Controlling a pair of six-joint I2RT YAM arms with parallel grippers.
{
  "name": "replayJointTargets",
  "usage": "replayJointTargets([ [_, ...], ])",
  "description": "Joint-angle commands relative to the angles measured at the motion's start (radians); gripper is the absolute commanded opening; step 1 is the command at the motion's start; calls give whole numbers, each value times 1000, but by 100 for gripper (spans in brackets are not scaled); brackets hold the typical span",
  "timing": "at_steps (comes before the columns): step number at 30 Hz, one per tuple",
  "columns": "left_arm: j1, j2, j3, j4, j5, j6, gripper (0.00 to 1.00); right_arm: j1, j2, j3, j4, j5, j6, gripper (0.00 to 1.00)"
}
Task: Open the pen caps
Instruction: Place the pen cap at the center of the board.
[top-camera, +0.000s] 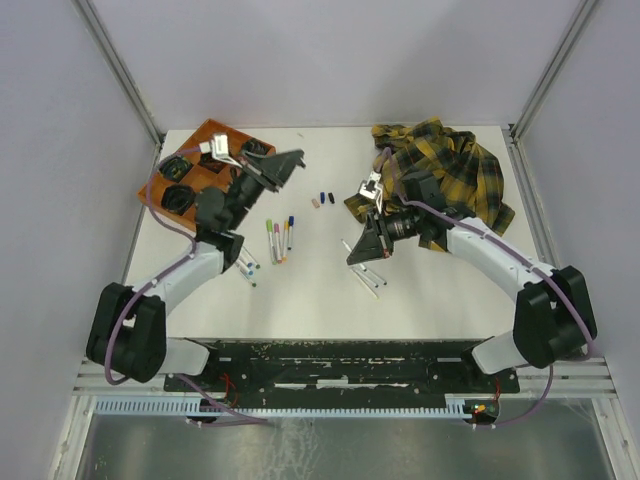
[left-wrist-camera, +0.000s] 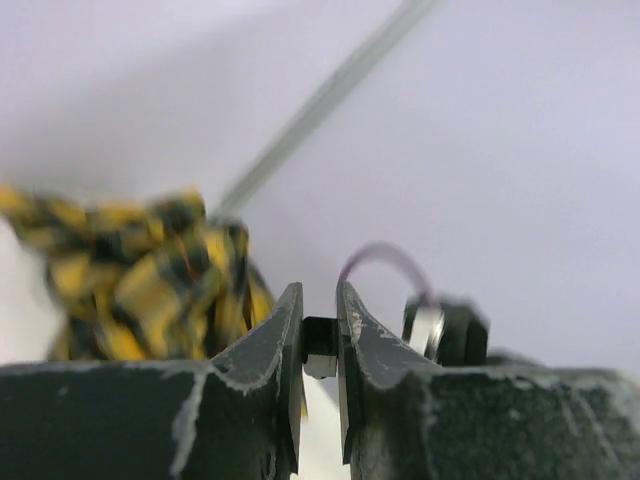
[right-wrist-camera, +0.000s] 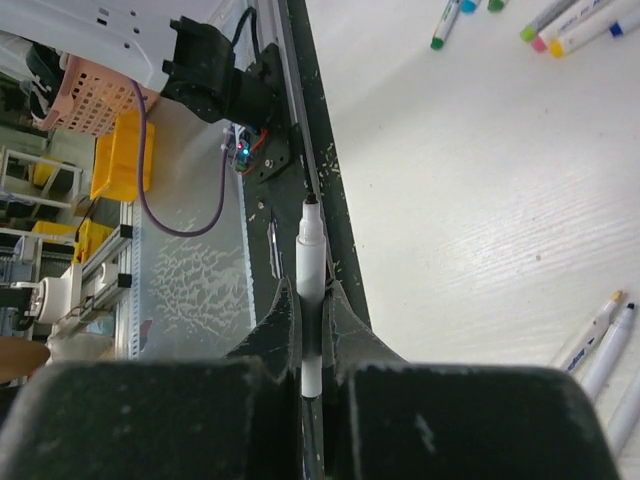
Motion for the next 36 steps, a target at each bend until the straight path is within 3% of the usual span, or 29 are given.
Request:
replayJointTargets([
  [1,81,66,195,129,-40,-74,3,1,36,55,-107,9,-75,0],
  [5,97,98,229,42,-25,-59,3,1,42,99,-206,134,-155,0],
  [11,95,115,114,-142,-77,0,3,1,35,147,-317,496,-282,0],
  [16,84,238,204,-379,-82,31,3,-1,103,167,-335,715,-250,1],
  [20,28,361,376,-606,-141,93,3,-2,169,174,-329,798,-197,2],
  [28,-72,712,866,-1182,-420,151,3,-33,236,170,-290,842,-75,4],
  [36,-115,979,1270,-1412,-514,197,3,-73,244,168,-282,803,-51,4],
])
